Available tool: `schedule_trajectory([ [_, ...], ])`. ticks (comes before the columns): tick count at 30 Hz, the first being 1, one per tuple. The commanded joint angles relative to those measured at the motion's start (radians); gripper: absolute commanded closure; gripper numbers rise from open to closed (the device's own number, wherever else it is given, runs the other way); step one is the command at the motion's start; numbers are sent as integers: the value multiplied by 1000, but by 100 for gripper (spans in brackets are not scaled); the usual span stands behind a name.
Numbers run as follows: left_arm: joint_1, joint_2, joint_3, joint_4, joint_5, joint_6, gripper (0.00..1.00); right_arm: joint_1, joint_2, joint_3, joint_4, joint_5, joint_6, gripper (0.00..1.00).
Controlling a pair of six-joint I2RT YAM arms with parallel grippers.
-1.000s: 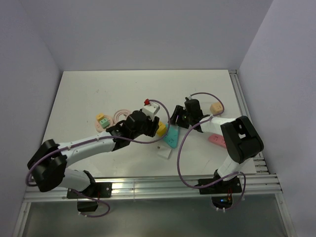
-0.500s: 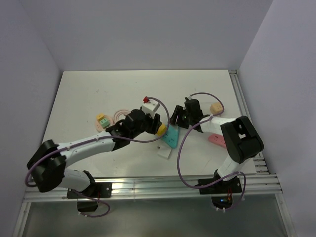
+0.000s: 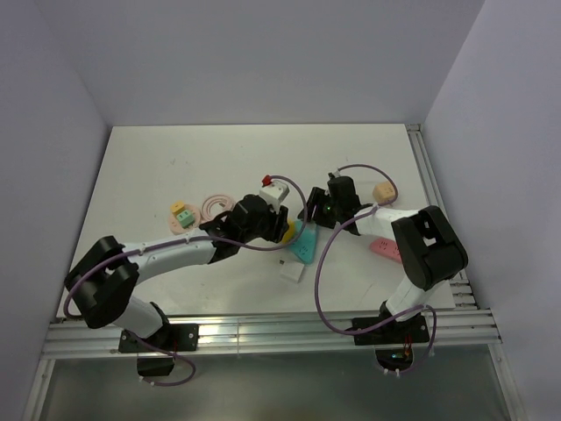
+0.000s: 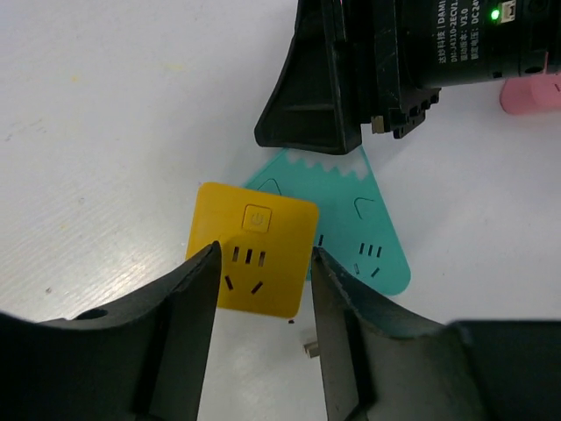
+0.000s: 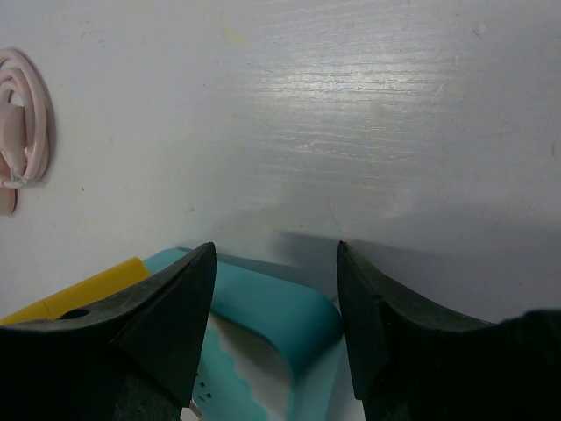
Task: Insert the plug
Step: Press the plug into the socket.
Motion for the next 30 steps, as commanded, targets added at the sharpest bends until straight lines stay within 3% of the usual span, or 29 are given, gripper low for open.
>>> schedule_trajectory([
  [1,0,-118,39,-52,-20,-4,48,8,-3,-5,8,1,-10,36],
  [5,0,-242,2,-61,-42,-26,40,6,-15,-7,0,11,-9,34],
  [10,0,-370,-76,-55,-28,-72,20,3,-58,-15,-17,37,-3,27],
  [12,0,-411,-129,-32,-34,-90,10,-2,-86,-15,-39,50,11,19],
  [14,0,-451,-181,-23,-103,-138,1,-5,-115,-18,-60,80,31,15],
  [18,3,-526,-264,6,-183,-222,1,-6,-219,-59,-79,114,89,10],
  [23,6,-569,-314,19,-126,-322,0,-5,-293,-110,-142,221,227,10],
  [26,6,-550,-305,-38,-115,-388,1,-3,-359,-220,-68,206,334,13],
  [30,6,-577,-331,-52,-112,-422,0,38,-342,-220,-52,258,396,13],
])
